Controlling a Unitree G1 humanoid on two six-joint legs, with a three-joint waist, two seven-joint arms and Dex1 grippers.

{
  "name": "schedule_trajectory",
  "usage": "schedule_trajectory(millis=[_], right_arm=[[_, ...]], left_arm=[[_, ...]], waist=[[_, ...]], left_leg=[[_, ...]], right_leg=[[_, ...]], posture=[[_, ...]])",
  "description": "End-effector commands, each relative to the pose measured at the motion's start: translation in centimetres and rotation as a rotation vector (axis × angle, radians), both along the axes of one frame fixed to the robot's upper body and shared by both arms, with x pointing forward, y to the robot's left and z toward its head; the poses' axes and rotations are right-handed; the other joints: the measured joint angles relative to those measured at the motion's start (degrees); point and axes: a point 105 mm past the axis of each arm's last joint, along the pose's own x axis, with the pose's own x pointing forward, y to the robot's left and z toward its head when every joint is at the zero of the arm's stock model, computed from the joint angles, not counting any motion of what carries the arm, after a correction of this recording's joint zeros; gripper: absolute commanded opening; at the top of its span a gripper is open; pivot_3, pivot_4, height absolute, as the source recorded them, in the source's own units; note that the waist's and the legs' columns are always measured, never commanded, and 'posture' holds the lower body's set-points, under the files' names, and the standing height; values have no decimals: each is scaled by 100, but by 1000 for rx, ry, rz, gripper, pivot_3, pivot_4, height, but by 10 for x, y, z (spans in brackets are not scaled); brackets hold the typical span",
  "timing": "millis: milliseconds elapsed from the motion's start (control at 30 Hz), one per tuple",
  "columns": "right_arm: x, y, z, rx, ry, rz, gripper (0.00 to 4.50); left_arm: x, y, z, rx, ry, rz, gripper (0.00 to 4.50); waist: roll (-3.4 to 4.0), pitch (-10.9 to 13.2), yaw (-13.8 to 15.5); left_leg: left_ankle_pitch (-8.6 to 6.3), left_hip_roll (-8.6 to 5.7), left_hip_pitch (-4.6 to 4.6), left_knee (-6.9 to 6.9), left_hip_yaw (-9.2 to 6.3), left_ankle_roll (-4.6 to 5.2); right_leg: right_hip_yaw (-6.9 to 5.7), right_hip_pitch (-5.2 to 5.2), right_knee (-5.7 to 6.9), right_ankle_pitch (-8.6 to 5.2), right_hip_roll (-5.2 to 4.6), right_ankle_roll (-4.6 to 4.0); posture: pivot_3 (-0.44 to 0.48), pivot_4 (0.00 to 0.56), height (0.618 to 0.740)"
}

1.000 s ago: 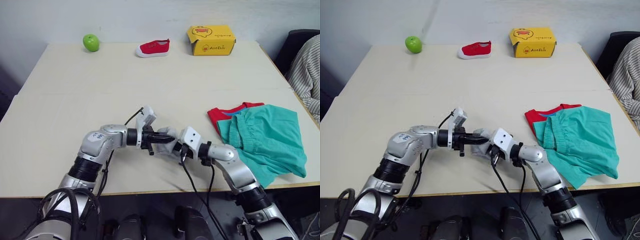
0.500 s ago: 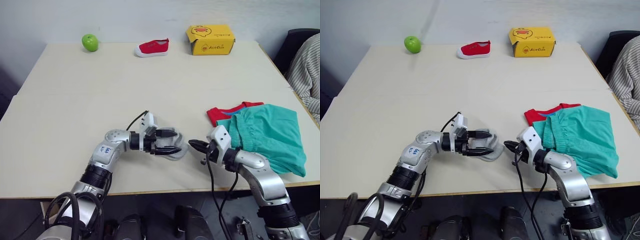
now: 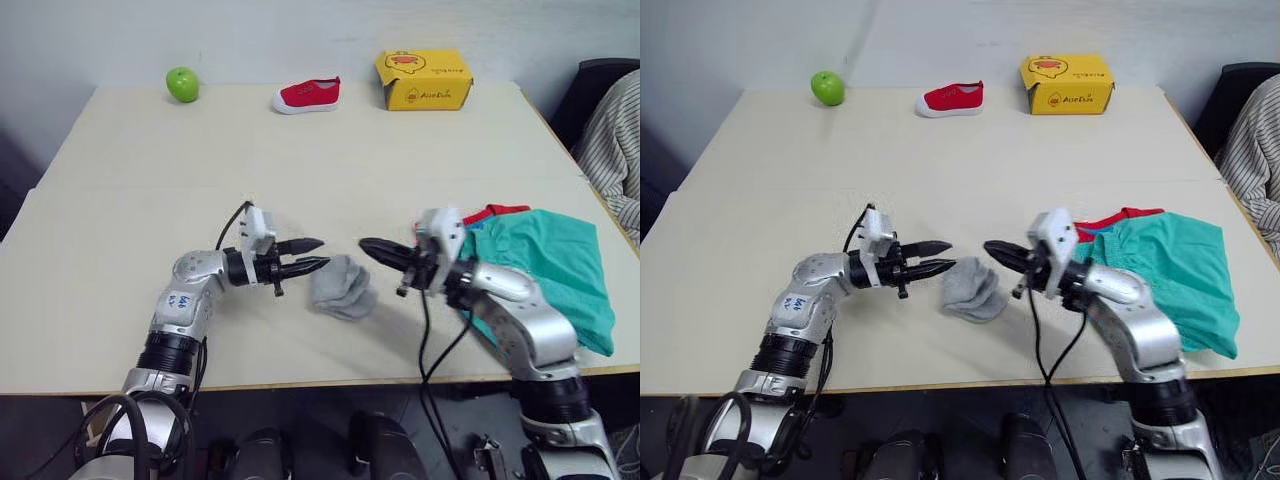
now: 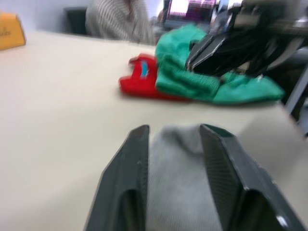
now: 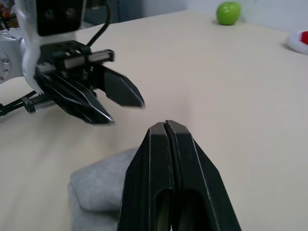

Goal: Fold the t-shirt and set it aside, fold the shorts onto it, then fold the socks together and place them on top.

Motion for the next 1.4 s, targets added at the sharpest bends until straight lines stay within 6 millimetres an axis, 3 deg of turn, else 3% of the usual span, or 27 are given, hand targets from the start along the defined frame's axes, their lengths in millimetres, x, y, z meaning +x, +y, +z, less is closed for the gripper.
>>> schedule_trajectory(millis=[33, 100, 233, 400, 600, 667, 767, 967, 1133, 1267, 1400], right_arm=[[5, 16, -4, -52, -52, 38, 0], [9, 22, -11, -50, -29, 57, 0], [18, 21, -38, -122, 28, 83, 0], [38, 2, -67, -211, 67, 27, 0], [60, -27, -54, -164, 27, -87, 0], [56, -31, -40, -111, -1, -65, 0], [35, -26, -20, -25, -64, 32, 0], [2, -4, -15, 22, -110, 150, 0], [-8, 5, -49, -73, -56, 166, 0], [-9, -12, -68, -132, 1, 129, 0], [-23, -32, -67, -150, 29, 139, 0]], left_arm=[[-9, -18, -18, 70, -23, -46, 535], [-16, -25, -25, 90, -29, -78, 31], [-22, -29, -44, 171, -51, -84, 31], [-17, -27, -50, 194, -63, -42, 31], [-14, -25, -48, 198, -74, -29, 31], [-12, -23, -44, 179, -77, -22, 31], [-6, -21, -34, 137, -77, 13, 31], [-2, -21, -29, 126, -64, 22, 31], [-7, -26, -38, 138, -35, 1, 31], [-6, -26, -39, 132, -23, 6, 31], [-5, -27, -39, 133, -20, 7, 31]], waist=[[0, 0, 0], [0, 0, -7], [0, 0, -17], [0, 0, -26], [1, -1, -12], [1, -1, -19], [1, 0, -20], [2, 0, -25], [2, 0, -20], [2, 0, -4], [2, 0, -4]], left_leg=[[0, -1, -3, 0, -1, 3], [-6, -6, -10, 1, 4, 13], [-9, -3, -9, 1, 8, 16], [-5, -1, 8, 5, 13, 16], [0, 0, 13, 7, 10, 13], [0, 0, 10, 7, 11, 13], [0, 3, 7, 5, 11, 13], [0, 5, 9, 5, 9, 12], [-1, 4, 8, 5, 9, 11], [-1, -1, 7, 6, 9, 13], [-2, 0, 8, 6, 8, 14]], right_leg=[[-1, 0, -2, 2, 0, 3], [2, -2, -8, 5, -3, 8], [1, -2, -13, 5, 1, 10], [8, 6, -5, 5, -3, 10], [8, 9, 8, 6, -8, 9], [8, 8, 8, 6, -8, 9], [7, 6, 4, 6, -4, 9], [7, 6, 4, 6, -2, 9], [6, 6, 3, 5, -3, 9], [7, 7, 2, 6, -7, 9], [6, 7, 1, 6, -6, 9]], posture=[[0, 150, 740], [0, 150, 740], [0, 150, 740], [0, 150, 740], [0, 150, 740], [0, 150, 740], [0, 150, 740], [0, 150, 740], [0, 150, 740], [0, 150, 740], [0, 150, 740]])
